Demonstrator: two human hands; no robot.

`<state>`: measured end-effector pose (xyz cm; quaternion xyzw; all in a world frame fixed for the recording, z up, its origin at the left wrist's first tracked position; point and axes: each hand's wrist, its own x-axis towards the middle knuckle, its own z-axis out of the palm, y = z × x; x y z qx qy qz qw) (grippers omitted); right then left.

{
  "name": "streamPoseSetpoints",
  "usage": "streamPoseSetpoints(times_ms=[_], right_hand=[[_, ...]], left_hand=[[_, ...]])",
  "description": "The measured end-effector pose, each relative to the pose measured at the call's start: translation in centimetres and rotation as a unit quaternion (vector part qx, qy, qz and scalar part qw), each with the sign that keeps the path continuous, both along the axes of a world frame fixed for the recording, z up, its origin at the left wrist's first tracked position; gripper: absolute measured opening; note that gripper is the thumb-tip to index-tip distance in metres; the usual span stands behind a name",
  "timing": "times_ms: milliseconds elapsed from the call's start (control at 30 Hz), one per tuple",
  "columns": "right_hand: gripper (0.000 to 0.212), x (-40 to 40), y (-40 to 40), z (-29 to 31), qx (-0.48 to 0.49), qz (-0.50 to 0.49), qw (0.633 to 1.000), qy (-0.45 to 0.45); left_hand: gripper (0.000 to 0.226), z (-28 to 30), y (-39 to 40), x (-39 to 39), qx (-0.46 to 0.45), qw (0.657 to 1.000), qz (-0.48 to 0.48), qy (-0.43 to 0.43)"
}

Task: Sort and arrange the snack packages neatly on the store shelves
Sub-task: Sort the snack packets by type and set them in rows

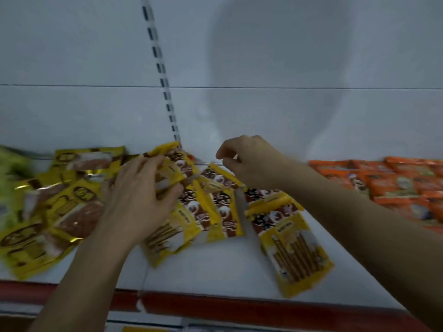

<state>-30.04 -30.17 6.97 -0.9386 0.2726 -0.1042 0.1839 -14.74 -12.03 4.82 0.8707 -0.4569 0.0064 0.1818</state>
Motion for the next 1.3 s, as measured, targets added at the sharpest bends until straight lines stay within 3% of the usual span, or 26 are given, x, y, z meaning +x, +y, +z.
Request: streamPoseSetpoints(times_ms=[100, 200, 300, 400, 467, 567, 667, 800, 1133, 1200, 1300], right_hand=[[0.029, 6.0, 0.6, -1.7, -0.004, -0.023, 0.998, 0.052], [0.028, 10.2, 0.1, -3.5, 0.031, -0.108, 0.992, 0.063], [0.032, 12.2, -0.8, -5.1, 0.138, -0.182, 0.973, 0.001], [0.034, 12.8, -0.7, -5.8, 0.293, -0.239, 0.920, -0.103], [0.030, 13.2, -0.3, -6.1, 0.346, -0.257, 0.893, -0.130], [0.023, 12.8, 0.6, -5.6, 0.341, -0.263, 0.890, -0.147], [0.019, 10.4, 1.1, -3.7, 0.272, -0.252, 0.903, -0.217], [0.013, 5.8, 0.9, -0.3, 0.321, -0.264, 0.850, -0.322], [0.008, -1.1, 3.7, 1.7, 0.434, -0.214, 0.776, -0.404], [0.008, -2.0, 4.1, 1.7, 0.447, -0.202, 0.766, -0.416], [0.005, -3.6, 4.2, 1.9, 0.446, -0.197, 0.759, -0.431]], left_hand=[[0.079, -1.9, 1.2, 2.6, 0.077, 0.996, -0.022, 0.036], [0.086, -3.8, 2.1, 3.4, 0.066, 0.995, -0.045, 0.062], [0.082, -4.8, 2.5, 3.5, 0.048, 0.996, -0.036, 0.064], [0.083, -5.0, 2.7, 3.5, 0.040, 0.996, -0.038, 0.066], [0.085, -5.2, 2.8, 3.8, 0.041, 0.996, -0.040, 0.075], [0.083, -5.0, 2.7, 4.1, 0.037, 0.996, -0.037, 0.070], [0.081, -4.5, 2.4, 4.4, 0.038, 0.995, -0.041, 0.081], [0.081, -3.2, 2.4, 4.4, 0.029, 0.994, -0.057, 0.089], [0.040, 1.1, 0.4, 0.3, -0.171, 0.976, -0.104, 0.086], [0.019, 1.0, -0.3, -1.0, -0.199, 0.963, -0.126, 0.131], [0.009, 0.4, -1.4, -2.5, -0.232, 0.934, -0.148, 0.229]])
